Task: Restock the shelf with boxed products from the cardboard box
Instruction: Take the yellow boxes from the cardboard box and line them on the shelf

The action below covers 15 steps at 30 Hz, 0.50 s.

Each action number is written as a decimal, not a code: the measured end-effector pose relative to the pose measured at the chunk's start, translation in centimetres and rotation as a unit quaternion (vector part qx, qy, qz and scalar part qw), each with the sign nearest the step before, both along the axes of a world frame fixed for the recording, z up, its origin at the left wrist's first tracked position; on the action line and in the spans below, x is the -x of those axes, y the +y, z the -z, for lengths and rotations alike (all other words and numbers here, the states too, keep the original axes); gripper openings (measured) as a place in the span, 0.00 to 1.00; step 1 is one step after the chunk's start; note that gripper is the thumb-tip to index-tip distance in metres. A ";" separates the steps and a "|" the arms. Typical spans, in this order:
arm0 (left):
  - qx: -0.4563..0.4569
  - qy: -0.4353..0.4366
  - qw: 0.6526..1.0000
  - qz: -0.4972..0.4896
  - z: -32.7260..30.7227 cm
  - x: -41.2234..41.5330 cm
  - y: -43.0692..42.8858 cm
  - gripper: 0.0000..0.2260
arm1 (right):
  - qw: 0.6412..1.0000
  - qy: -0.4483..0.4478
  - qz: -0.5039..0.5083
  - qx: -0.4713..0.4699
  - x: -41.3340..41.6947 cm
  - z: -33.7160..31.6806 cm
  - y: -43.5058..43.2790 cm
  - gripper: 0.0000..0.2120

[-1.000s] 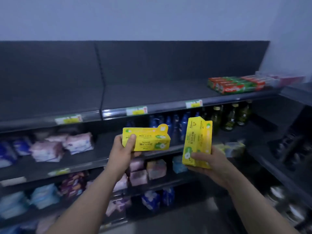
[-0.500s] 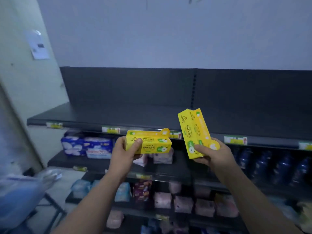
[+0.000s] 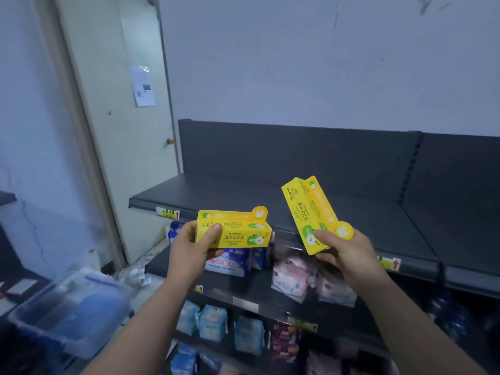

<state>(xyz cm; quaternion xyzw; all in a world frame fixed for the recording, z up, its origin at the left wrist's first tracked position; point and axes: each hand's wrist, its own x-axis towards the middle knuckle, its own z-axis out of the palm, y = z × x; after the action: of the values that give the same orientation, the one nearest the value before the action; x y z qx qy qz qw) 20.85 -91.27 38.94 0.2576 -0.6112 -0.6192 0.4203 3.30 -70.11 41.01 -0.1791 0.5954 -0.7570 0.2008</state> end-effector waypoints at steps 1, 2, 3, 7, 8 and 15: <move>-0.001 0.001 1.000 -0.003 0.0 0.2 -0.9 0.09 | 1.000 0.001 -0.005 -0.007 0.5 -0.1 -1.1 0.09; -0.003 0.004 1.000 -0.008 0.0 0.6 -2.0 0.09 | 1.000 0.003 -0.011 -0.018 1.1 -0.1 -2.4 0.11; -0.005 0.006 1.000 -0.011 0.0 1.1 -3.0 0.08 | 0.999 0.006 -0.017 -0.030 1.8 -0.2 -3.7 0.12; 0.005 0.002 1.000 -0.017 -0.5 3.6 -7.8 0.08 | 0.998 0.034 -0.029 -0.033 5.3 -1.3 -9.3 0.11; 0.012 -0.005 1.000 -0.016 -0.7 4.3 -9.0 0.08 | 0.998 0.038 -0.031 -0.035 6.2 -1.6 -10.7 0.11; 0.033 -0.058 0.997 -0.045 -0.7 8.7 -17.8 0.15 | 0.994 0.069 -0.056 -0.070 13.3 -2.6 -20.1 0.10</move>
<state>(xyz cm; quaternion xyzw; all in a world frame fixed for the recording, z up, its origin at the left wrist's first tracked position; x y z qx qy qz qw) 12.18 -109.05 39.59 0.3066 -0.6426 -0.5627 0.4200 -10.01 -90.25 43.57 -0.2493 0.6484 -0.6870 0.2133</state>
